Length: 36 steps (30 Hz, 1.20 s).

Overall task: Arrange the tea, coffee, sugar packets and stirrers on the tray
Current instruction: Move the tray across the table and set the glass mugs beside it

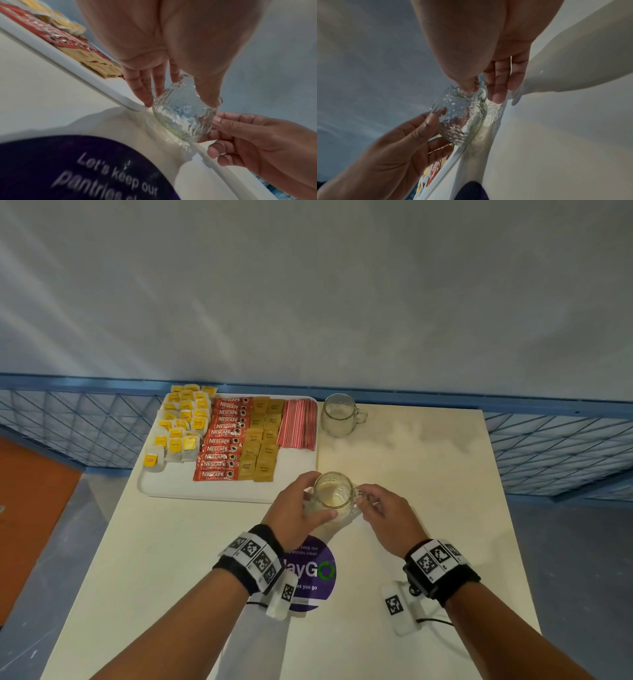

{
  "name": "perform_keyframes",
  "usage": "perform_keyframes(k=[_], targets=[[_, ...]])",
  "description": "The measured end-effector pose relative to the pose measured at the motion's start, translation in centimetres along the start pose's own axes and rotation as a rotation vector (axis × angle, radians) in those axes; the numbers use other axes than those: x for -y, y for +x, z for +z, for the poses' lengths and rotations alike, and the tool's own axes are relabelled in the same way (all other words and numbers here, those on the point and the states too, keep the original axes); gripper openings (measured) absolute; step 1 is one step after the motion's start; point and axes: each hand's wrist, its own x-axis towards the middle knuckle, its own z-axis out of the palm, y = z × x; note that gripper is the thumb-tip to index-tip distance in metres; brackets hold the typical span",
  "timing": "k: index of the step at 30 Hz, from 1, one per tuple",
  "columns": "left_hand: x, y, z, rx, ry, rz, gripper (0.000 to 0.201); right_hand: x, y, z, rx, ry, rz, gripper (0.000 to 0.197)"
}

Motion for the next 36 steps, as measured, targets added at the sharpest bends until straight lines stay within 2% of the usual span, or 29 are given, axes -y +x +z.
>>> perform_keyframes(k=[10,20,27,31,36], targets=[[-1.0,4.7,-0.1,0.004,0.053,0.036,0.069,-0.3,4.0,-1.5,-0.025,0.001,0.011,0.022],[-1.7,7.3,-0.8,0.016,0.079,0.049,0.069,0.2,6.5,-1.8,-0.029,-0.025,0.018,0.026],[-1.4,8.1,-2.2,-0.01,0.048,0.025,0.068,1.7,7.6,-4.1,0.065,-0.14,0.035,0.038],[-2.1,10.7,-4.0,-0.054,-0.019,0.049,0.052,4.2,9.4,-6.3,-0.051,-0.082,-0.016,0.035],[-3.4,14.3,-5.1,-0.099,0.013,0.031,0.047,4.9,13.7,-6.8,-0.099,-0.204,-0.052,0.035]])
